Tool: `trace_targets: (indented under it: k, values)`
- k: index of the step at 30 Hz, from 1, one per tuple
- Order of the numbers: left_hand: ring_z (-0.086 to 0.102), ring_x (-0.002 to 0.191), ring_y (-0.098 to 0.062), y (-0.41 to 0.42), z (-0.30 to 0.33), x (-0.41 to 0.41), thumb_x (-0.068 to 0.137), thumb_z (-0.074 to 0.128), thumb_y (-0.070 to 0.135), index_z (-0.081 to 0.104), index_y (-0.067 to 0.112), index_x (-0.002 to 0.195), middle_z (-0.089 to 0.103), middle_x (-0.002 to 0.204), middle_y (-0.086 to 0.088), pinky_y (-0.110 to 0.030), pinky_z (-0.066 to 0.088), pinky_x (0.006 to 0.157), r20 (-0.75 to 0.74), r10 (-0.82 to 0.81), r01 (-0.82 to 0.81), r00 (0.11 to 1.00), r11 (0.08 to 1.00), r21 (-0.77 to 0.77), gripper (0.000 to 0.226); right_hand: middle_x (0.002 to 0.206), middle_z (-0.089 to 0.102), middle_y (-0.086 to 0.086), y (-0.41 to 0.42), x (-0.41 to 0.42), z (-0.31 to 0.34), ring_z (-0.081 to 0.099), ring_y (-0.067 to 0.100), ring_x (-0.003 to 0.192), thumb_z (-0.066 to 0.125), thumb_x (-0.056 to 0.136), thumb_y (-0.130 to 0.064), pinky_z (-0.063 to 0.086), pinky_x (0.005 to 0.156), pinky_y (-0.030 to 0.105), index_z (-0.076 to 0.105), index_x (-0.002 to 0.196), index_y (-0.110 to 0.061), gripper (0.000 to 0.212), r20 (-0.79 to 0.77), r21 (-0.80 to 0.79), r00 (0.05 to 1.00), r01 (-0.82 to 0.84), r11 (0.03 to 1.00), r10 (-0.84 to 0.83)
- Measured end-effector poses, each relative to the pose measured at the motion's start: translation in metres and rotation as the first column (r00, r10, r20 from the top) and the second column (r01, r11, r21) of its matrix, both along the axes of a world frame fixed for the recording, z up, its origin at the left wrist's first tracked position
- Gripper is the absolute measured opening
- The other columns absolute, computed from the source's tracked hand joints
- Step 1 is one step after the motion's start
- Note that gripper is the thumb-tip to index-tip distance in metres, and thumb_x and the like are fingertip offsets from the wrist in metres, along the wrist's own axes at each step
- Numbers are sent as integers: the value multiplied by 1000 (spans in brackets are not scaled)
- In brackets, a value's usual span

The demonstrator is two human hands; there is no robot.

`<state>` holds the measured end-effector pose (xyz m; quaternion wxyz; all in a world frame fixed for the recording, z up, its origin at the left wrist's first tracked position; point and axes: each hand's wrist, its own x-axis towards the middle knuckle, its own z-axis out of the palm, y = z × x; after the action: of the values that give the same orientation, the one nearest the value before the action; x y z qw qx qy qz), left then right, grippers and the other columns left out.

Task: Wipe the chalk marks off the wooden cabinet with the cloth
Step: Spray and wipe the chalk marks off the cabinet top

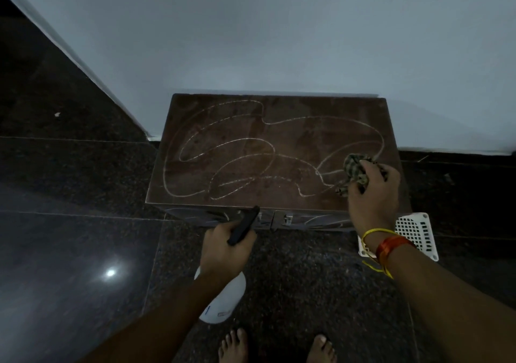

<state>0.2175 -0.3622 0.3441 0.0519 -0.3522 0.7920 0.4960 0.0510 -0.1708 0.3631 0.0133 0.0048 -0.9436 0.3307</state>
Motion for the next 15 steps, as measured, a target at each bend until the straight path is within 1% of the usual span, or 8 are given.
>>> trace_targets:
  k: [1,3,5,7,8,10,13,15]
  values:
    - [38,45,-21,8,2,-8,89,66,14,53,6,56,45,48,-6,-29,32,50,-15,9,-9,1000,1000,17,36,138,33,17,7,-1,1,45,36,118,57,88,-6,41,100,39,51,131,-9,44,8,-1,1000,11,1000,-11]
    - [42,48,-25,21,9,-25,90,65,16,59,-5,64,48,52,-13,-32,36,52,-38,36,-34,999,998,46,33,139,32,16,18,-5,4,46,36,117,57,89,-7,41,98,38,51,131,-9,43,7,-2,999,35,999,-35]
    - [45,50,-27,31,14,-41,89,65,17,61,-14,73,51,56,-24,-40,42,52,-69,65,-61,996,996,62,35,139,32,16,27,-10,6,46,36,117,57,89,-7,42,98,39,51,131,-9,43,-1,-5,999,44,999,-44]
    - [46,52,-31,39,20,-56,88,64,21,62,-15,76,55,63,-35,-50,48,53,-109,82,-76,991,995,62,38,139,32,17,33,-16,8,47,37,117,57,89,-7,42,98,39,52,131,-9,42,-2,-7,999,48,999,-48]
    - [47,51,-36,41,24,-63,85,64,27,62,-14,75,57,66,-37,-53,50,54,-129,87,-80,988,995,55,42,140,32,17,36,-19,9,47,38,116,58,88,-8,42,98,40,52,131,-10,43,0,-6,999,52,999,-52]
    - [54,55,-46,45,30,-73,81,61,33,61,-10,72,56,61,-31,-53,52,56,-152,101,-96,983,995,37,43,140,32,16,39,-25,12,48,38,116,58,88,-9,44,96,42,52,131,-12,43,-1,-4,998,58,998,-58]
    - [51,51,-35,45,36,-81,88,63,22,59,-7,68,51,54,-17,-50,52,55,-159,134,-133,978,991,15,35,141,31,14,39,-32,17,48,36,115,58,88,-11,45,94,42,51,131,-14,43,9,-17,998,56,998,-56]
    - [47,50,-27,42,38,-83,89,63,19,56,2,61,47,51,-11,-42,45,51,-152,164,-165,975,986,10,33,140,32,15,37,-35,20,47,35,117,58,88,-9,43,97,39,52,130,-11,42,6,-46,999,33,998,-33]
